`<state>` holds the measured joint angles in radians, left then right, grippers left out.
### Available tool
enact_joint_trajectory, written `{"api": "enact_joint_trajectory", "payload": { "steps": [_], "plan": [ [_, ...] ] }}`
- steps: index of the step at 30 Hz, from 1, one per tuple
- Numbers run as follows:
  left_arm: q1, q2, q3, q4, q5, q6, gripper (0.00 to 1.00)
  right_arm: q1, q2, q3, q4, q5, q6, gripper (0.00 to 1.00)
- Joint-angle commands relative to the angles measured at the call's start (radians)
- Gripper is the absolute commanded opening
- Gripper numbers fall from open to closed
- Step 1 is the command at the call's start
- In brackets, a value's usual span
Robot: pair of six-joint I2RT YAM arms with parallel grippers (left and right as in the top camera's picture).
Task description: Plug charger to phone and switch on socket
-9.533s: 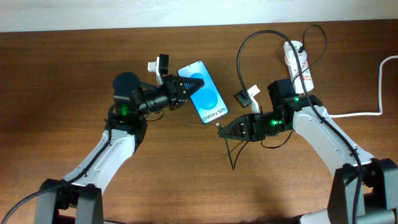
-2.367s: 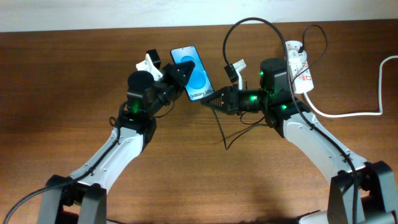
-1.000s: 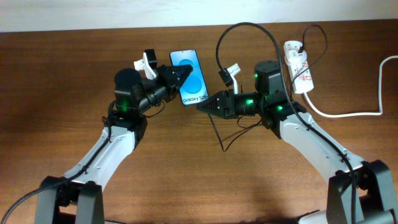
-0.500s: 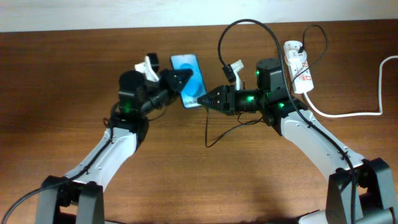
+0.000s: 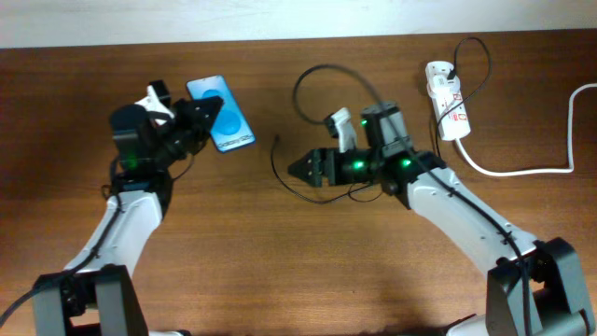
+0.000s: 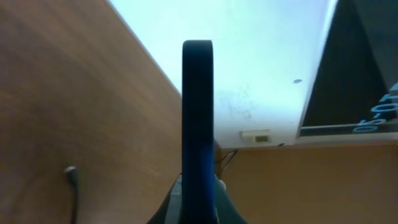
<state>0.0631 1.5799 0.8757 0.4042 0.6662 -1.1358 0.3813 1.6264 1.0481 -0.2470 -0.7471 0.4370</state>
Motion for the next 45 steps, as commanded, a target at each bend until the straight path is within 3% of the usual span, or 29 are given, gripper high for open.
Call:
{"api": "enact_joint_trajectory", "payload": {
  "steps": [1, 5, 8, 10, 14, 18, 25, 33, 40, 42, 45],
  "plan": [
    [0.135, -0.024, 0.003, -0.014, 0.15, 0.096, 0.0, 0.038, 0.003, 0.013, 0.011, 0.235, -0.085, 0.86],
    [0.274, -0.024, 0.003, -0.033, 0.328, 0.147, 0.0, 0.022, 0.056, 0.05, 0.053, 0.266, -0.012, 0.86],
    [0.303, -0.024, 0.003, -0.047, 0.394, 0.166, 0.0, 0.023, 0.256, 0.267, -0.071, 0.189, 0.056, 0.84],
    [0.301, -0.024, 0.003, -0.047, 0.417, 0.166, 0.0, 0.023, 0.405, 0.471, -0.228, 0.145, 0.133, 0.75],
    [0.301, -0.024, 0.003, -0.047, 0.46, 0.166, 0.0, 0.023, 0.607, 0.689, -0.267, 0.015, 0.379, 0.66],
    [0.301, -0.024, 0.003, -0.047, 0.49, 0.166, 0.0, 0.023, 0.675, 0.692, -0.202, 0.011, 0.55, 0.64],
    [0.301, -0.024, 0.003, -0.047, 0.509, 0.166, 0.0, 0.026, 0.738, 0.691, -0.183, 0.05, 0.678, 0.62],
    [0.301, -0.024, 0.003, -0.047, 0.542, 0.166, 0.0, 0.034, 0.796, 0.691, -0.127, 0.066, 0.783, 0.51],
    [0.301, -0.024, 0.003, -0.047, 0.555, 0.166, 0.0, 0.043, 0.822, 0.691, -0.111, 0.073, 0.79, 0.18],
    [0.301, -0.024, 0.003, -0.047, 0.593, 0.165, 0.0, 0.043, 0.822, 0.691, -0.102, 0.078, 0.73, 0.06],
    [0.301, -0.024, 0.003, -0.047, 0.675, 0.165, 0.0, 0.044, 0.822, 0.691, -0.104, 0.072, 0.619, 0.05]
  ]
}}
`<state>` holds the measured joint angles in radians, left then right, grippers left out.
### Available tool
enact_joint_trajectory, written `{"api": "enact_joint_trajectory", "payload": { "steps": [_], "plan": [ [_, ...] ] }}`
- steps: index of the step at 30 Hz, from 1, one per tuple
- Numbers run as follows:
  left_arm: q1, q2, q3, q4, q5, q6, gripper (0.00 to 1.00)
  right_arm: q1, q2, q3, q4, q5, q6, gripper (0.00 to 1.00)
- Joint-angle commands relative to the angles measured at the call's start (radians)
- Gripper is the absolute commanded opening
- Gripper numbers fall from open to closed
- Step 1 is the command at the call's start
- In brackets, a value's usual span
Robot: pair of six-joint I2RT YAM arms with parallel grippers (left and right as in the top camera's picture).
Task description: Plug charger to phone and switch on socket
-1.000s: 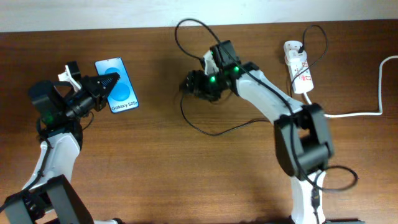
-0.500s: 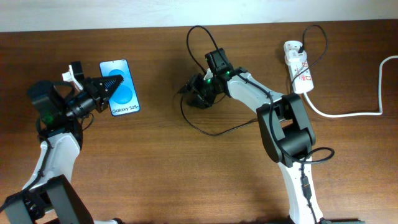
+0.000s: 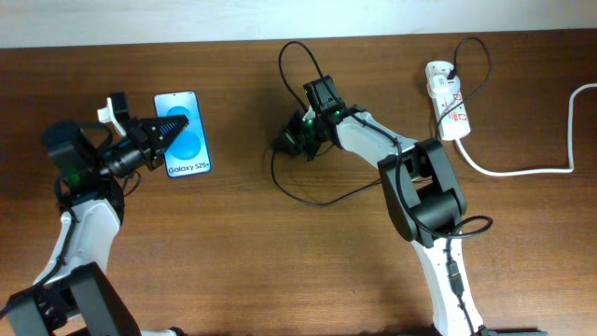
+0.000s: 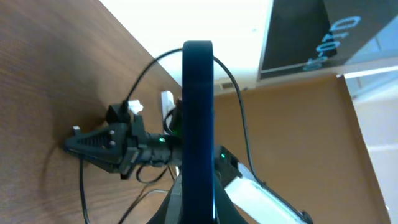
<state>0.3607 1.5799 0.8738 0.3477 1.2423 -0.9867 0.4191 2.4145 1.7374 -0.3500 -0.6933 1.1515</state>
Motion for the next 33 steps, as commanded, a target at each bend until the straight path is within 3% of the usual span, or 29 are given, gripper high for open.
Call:
{"api": "enact_joint_trajectory", "payload": {
  "steps": [1, 5, 13, 22, 26, 33],
  "plan": [
    [0.004, -0.024, 0.005, 0.009, 0.113, 0.016, 0.0, 0.006, 0.033, 0.002, -0.001, 0.012, -0.113, 0.05],
    [0.004, -0.024, 0.005, 0.009, 0.171, 0.016, 0.0, 0.006, 0.029, 0.002, -0.023, -0.036, -0.259, 0.04],
    [0.004, -0.024, 0.005, 0.009, 0.214, 0.016, 0.0, 0.006, -0.144, 0.002, -0.274, -0.035, -0.551, 0.04],
    [0.004, -0.024, 0.005, 0.009, 0.241, -0.01, 0.0, 0.014, -0.472, 0.002, -0.733, -0.029, -0.859, 0.05],
    [0.004, -0.024, 0.005, 0.009, 0.27, -0.015, 0.0, 0.062, -0.536, 0.002, -0.853, -0.029, -0.909, 0.05],
    [0.004, -0.024, 0.005, 0.009, 0.285, -0.015, 0.0, 0.125, -0.748, -0.016, -0.904, 0.022, -0.908, 0.05]
  ]
}}
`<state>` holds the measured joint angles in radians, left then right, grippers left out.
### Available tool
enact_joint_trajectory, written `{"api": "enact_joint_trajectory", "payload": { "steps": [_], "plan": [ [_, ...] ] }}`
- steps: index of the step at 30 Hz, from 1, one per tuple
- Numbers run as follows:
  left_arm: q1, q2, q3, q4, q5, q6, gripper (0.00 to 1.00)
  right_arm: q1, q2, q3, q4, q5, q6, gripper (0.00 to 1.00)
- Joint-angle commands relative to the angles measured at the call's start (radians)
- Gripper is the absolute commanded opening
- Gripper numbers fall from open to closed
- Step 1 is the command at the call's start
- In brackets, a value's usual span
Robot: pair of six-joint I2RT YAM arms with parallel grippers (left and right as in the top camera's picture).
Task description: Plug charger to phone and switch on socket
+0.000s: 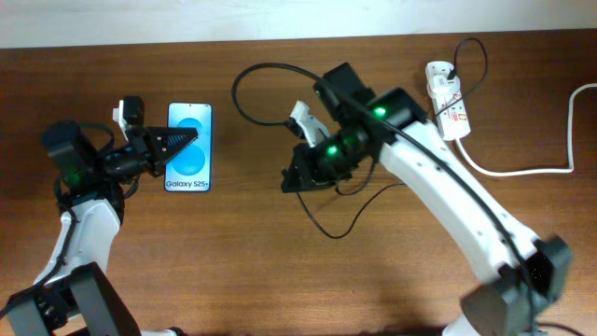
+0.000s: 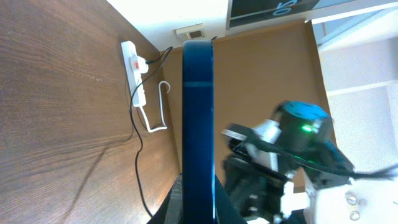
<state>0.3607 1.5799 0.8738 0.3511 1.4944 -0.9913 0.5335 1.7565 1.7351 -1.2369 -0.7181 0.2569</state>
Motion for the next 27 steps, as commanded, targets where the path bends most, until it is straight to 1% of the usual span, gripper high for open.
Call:
{"api": "enact_joint_trajectory", "payload": {
  "steps": [1, 3, 5, 9, 10, 11, 13, 15, 18, 21, 24, 27],
  "plan": [
    [0.004, -0.024, 0.005, 0.006, 0.032, -0.01, 0.0, 0.018, -0.132, -0.045, -0.024, 0.064, -0.013, 0.04],
    [0.004, -0.024, 0.005, 0.006, 0.033, -0.01, 0.0, 0.024, -0.19, -0.103, -0.015, 0.064, 0.003, 0.04],
    [0.004, -0.024, 0.005, 0.006, 0.032, -0.01, 0.0, 0.032, -0.299, -0.238, 0.048, 0.064, 0.056, 0.04],
    [0.004, -0.024, 0.005, 0.006, 0.031, -0.01, 0.0, 0.032, -0.555, -0.594, 0.299, 0.052, 0.174, 0.04],
    [0.004, -0.024, 0.005, 0.006, 0.029, -0.01, 0.0, 0.032, -0.629, -0.716, 0.428, 0.002, 0.202, 0.04],
    [0.004, -0.024, 0.005, 0.006, 0.029, -0.01, 0.0, 0.032, -0.655, -0.766, 0.492, -0.027, 0.22, 0.05],
    [-0.001, -0.024, 0.005, 0.006, 0.029, -0.014, 0.0, 0.032, -0.69, -0.9, 0.696, -0.106, 0.277, 0.05],
    [-0.001, -0.024, 0.005, 0.006, 0.028, -0.014, 0.0, 0.033, -0.679, -0.937, 0.772, -0.129, 0.277, 0.05],
    [-0.005, -0.024, 0.005, 0.006, 0.012, -0.03, 0.0, 0.064, -0.625, -0.94, 0.892, -0.145, 0.281, 0.05],
    [-0.053, -0.024, 0.005, 0.006, -0.036, -0.044, 0.0, 0.105, -0.557, -0.94, 0.999, -0.203, 0.376, 0.05],
    [-0.088, -0.024, 0.005, 0.006, -0.072, -0.043, 0.0, 0.159, -0.509, -0.94, 1.089, -0.217, 0.435, 0.04],
    [-0.092, -0.024, 0.005, 0.006, -0.09, -0.044, 0.0, 0.214, -0.478, -0.94, 1.146, -0.216, 0.454, 0.05]
  ]
}}
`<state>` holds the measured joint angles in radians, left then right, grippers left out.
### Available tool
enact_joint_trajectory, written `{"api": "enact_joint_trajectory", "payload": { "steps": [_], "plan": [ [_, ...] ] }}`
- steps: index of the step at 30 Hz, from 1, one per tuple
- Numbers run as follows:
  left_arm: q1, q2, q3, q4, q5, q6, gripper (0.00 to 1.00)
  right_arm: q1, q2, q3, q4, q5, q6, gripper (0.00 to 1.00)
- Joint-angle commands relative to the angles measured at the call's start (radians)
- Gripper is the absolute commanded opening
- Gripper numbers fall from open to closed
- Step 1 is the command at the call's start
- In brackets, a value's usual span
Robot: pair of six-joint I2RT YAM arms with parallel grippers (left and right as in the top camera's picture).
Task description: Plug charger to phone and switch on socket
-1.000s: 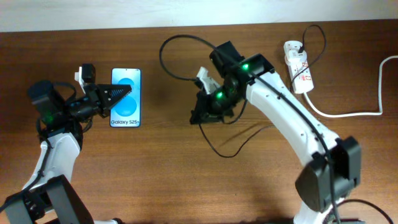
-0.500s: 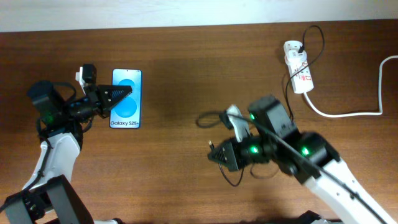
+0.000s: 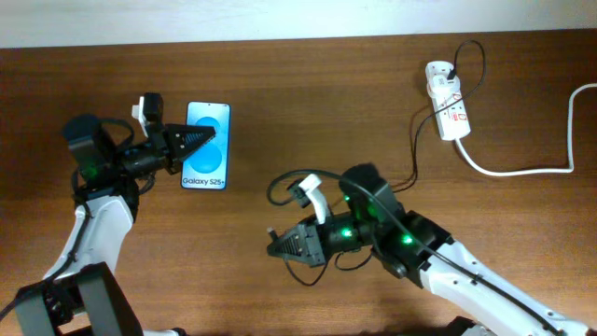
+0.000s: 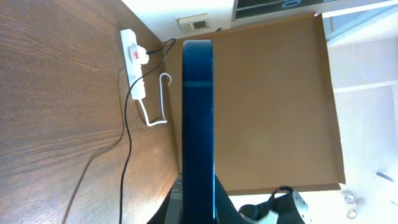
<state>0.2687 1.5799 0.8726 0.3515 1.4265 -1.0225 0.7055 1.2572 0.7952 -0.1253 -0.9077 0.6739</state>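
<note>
The phone point(image 3: 207, 145), its blue screen facing up, is held at its left edge by my left gripper point(image 3: 191, 141), which is shut on it. In the left wrist view the phone point(image 4: 198, 118) stands edge-on between the fingers point(image 4: 171, 206). My right gripper point(image 3: 278, 245) is low at the table's centre, pointing left, shut on the end of the black charger cable point(image 3: 285, 185). The cable runs up to the white power strip point(image 3: 446, 112) at the back right. The plug tip itself is too small to make out. The power strip point(image 4: 133, 65) and the cable point(image 4: 126, 143) also show in the left wrist view.
A thick white mains lead point(image 3: 522, 170) runs from the power strip to the right edge. The brown wooden table point(image 3: 308, 84) ends at a pale wall along the top. The right arm's white link point(image 3: 466, 275) crosses the lower right.
My right gripper has gone from the table's middle down toward the front, taking the cable end with it. The left gripper and phone have shifted slightly right.
My left gripper held the phone tilted at the upper left while the right hovered by the cable. Then the phone was squared up further left and the right gripper was at the cable end. Since then the cable end has been carried to centre, now front centre.
</note>
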Motion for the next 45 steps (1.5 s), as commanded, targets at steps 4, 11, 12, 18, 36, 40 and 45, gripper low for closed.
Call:
{"api": "enact_joint_trajectory", "payload": {
  "steps": [4, 11, 12, 18, 36, 40, 45],
  "plan": [
    [0.0, -0.024, 0.006, 0.007, -0.03, -0.012, 0.0, 0.061, 0.075, 0.0, 0.09, -0.024, 0.095, 0.04],
    [0.0, -0.024, 0.006, 0.112, -0.041, -0.012, 0.0, 0.061, 0.124, 0.0, 0.125, -0.024, 0.09, 0.04],
    [0.0, -0.024, 0.006, 0.112, -0.044, -0.012, 0.0, 0.061, 0.124, 0.0, 0.131, -0.024, 0.083, 0.04],
    [0.0, -0.024, 0.006, 0.149, -0.051, -0.013, 0.0, 0.061, 0.124, 0.0, 0.175, -0.043, 0.06, 0.04],
    [-0.206, -0.024, 0.006, 0.218, -0.418, -0.269, 0.0, 0.061, 0.226, 0.0, 0.566, 0.117, 0.305, 0.04],
    [-0.205, -0.024, 0.006, 0.413, -0.43, -0.338, 0.0, 0.061, 0.28, 0.0, 0.749, 0.181, 0.397, 0.04],
    [-0.205, -0.024, 0.005, 0.426, -0.436, -0.358, 0.0, 0.033, 0.288, -0.001, 0.89, 0.202, 0.428, 0.04]
  ]
}}
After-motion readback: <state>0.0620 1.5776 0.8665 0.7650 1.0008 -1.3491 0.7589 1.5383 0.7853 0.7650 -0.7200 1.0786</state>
